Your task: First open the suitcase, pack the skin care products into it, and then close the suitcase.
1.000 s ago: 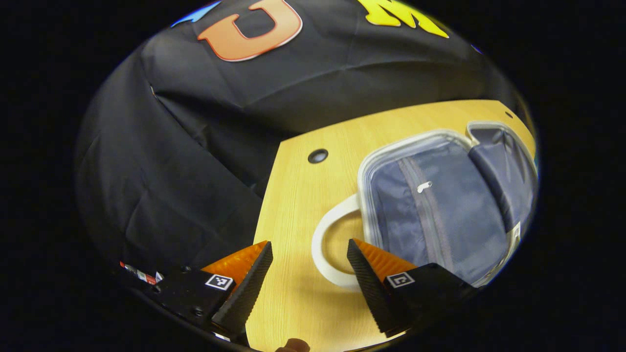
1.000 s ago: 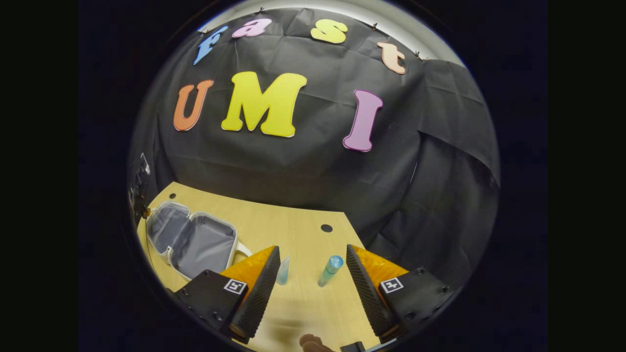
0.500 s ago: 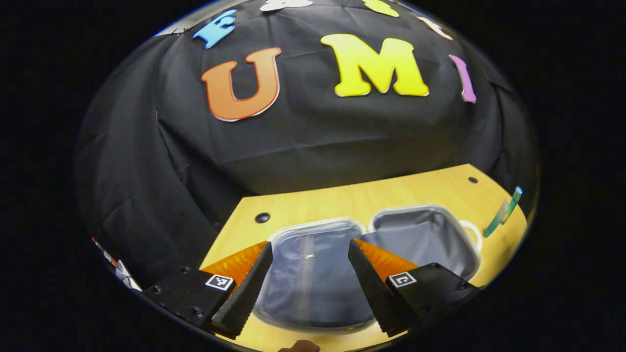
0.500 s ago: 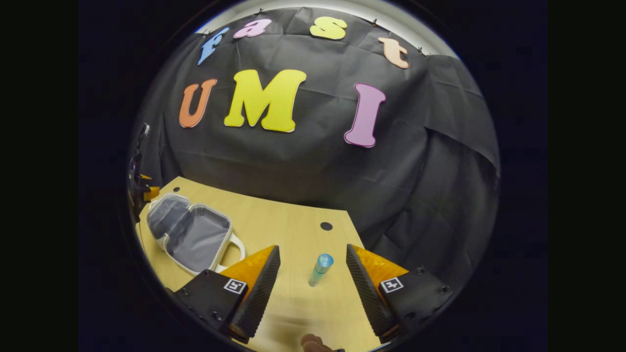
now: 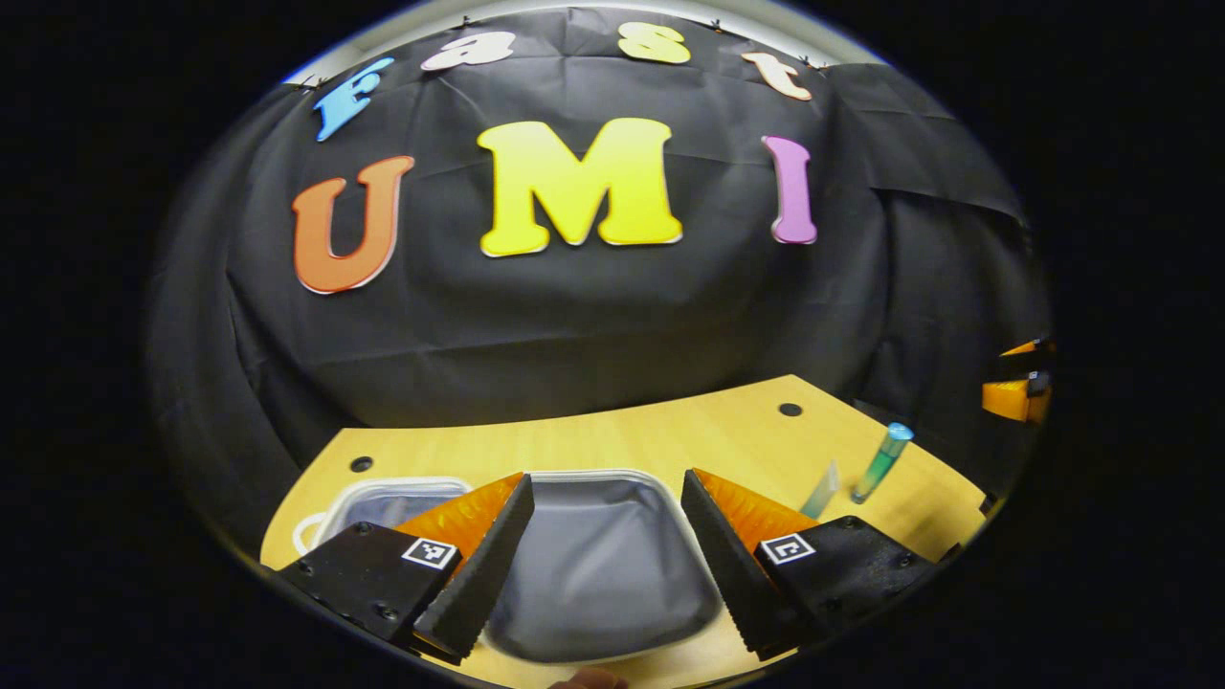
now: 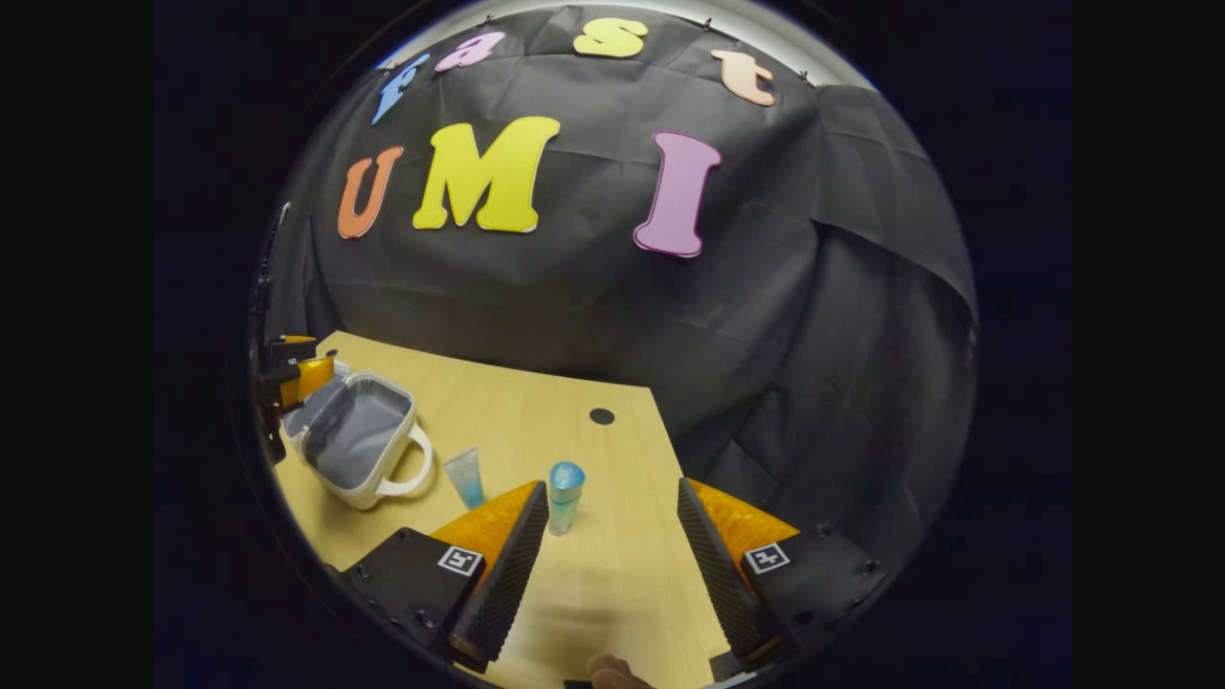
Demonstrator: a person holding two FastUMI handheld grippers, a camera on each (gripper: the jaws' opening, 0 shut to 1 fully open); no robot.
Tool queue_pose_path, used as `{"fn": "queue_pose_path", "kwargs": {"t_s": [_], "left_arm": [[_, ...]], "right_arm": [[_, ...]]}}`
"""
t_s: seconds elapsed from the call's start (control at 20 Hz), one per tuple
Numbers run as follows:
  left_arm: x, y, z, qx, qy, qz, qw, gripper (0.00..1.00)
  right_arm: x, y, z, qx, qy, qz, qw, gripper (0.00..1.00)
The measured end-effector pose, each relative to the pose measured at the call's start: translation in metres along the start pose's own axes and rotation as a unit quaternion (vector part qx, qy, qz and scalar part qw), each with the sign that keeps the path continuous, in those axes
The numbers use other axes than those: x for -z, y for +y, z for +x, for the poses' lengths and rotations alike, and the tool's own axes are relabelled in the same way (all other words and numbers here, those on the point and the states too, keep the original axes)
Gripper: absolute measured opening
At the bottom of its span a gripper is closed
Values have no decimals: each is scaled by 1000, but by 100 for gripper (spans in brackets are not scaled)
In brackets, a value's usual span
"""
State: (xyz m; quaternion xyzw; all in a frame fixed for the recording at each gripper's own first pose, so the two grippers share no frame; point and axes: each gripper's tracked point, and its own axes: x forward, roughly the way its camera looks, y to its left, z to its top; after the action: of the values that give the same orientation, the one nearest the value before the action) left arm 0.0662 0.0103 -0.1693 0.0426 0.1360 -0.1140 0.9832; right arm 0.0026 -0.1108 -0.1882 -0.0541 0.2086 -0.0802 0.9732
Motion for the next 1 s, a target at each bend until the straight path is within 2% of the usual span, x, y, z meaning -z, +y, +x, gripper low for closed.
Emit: {"fn": "queue_pose_path", "kwargs": {"t_s": [0.05, 0.2, 0.4, 0.5, 0.7, 0.85, 0.95, 1.0], "left_arm": [[4, -18, 3, 15, 5, -2, 1000, 99], [15, -62, 11, 24, 4, 17, 1000, 99], [42, -131, 23, 81, 23, 6, 996, 99], [61, -155, 37, 95, 32, 0, 995, 99], [91, -185, 66, 87, 47, -11, 995, 99], [102, -187, 96, 66, 53, -21, 996, 98], [106, -188, 108, 54, 51, -27, 997, 99], [108, -186, 113, 48, 53, -30, 997, 95]], "right_arm": [[3, -7, 0, 0, 2, -3, 1000, 80], [10, -27, 3, 3, 6, -13, 1000, 80], [24, -48, 11, 2, 18, -27, 999, 80], [31, -57, 16, -2, 25, -32, 999, 80], [57, -65, 36, -17, 57, -33, 998, 81], [73, -63, 53, -36, 80, -37, 996, 81], [73, -62, 57, -48, 75, -36, 995, 80], [75, -62, 59, -52, 73, -38, 995, 81]]}}
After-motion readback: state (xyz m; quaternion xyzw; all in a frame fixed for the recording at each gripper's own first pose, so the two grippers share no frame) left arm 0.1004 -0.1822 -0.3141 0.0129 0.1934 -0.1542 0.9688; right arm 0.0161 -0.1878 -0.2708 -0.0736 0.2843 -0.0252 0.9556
